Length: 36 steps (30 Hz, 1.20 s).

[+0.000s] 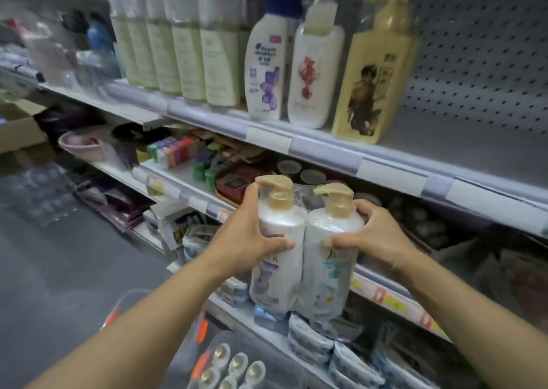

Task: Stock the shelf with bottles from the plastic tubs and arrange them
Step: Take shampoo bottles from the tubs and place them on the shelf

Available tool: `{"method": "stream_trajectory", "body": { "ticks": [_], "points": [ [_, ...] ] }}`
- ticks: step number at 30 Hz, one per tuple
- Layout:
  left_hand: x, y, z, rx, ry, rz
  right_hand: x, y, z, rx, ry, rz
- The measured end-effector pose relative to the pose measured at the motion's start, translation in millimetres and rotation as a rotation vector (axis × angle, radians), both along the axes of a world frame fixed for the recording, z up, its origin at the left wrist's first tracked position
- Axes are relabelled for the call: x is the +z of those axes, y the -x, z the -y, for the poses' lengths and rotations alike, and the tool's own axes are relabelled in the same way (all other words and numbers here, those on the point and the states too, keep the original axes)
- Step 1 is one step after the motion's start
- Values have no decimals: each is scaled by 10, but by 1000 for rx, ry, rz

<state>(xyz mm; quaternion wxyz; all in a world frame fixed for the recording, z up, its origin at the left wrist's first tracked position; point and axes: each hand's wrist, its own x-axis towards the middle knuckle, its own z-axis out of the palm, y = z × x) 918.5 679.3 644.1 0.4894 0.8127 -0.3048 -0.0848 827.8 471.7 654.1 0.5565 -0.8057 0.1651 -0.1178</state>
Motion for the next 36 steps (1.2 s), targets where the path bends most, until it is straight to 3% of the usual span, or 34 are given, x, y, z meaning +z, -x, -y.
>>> {"method": "stream_trajectory", "body": {
  "ticks": [9,20,31,36],
  "points": [
    [1148,129,498,-120,22,59,1130,470,314,-157,93,136],
    [2097,320,1524,-262,94,134,1975,906,1003,-382,83,307],
    [2336,34,2464,-189,28,151,2096,630,1789,-533,86,341],
    [2259,-82,2723,-186,41,-31,1988,452,2067,-518,78,312]
  ]
}}
